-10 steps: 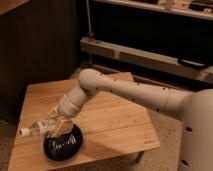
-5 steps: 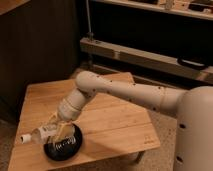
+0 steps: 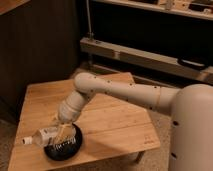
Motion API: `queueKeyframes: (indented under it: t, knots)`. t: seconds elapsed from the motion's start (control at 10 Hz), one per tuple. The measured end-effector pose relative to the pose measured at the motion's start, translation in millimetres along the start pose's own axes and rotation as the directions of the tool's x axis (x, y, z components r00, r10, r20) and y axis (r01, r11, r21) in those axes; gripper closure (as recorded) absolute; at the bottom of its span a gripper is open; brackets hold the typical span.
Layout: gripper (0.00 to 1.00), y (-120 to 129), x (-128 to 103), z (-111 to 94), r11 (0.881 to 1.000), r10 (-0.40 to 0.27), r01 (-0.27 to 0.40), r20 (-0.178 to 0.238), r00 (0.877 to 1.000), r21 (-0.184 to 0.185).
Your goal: Place the bottle in the ceramic bowl
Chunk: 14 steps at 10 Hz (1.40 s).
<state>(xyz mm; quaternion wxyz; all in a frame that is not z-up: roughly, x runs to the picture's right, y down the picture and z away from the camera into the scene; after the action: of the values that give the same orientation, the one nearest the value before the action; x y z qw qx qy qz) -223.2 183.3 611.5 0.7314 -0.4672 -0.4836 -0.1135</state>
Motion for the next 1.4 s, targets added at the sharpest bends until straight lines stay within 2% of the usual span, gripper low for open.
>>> queueKeyframes:
  t: [0.3, 1.2, 1.4]
  knots:
    - [1.00, -19, 6, -13, 0.998, -0.015, 0.014, 0.001, 1.000, 0.054]
    - [1.00, -20, 7, -12, 0.998, -0.016, 0.016, 0.001, 1.000, 0.053]
    - [1.00, -16, 9, -6, 0.999, -0.017, 0.017, -0.003, 1.000, 0.051]
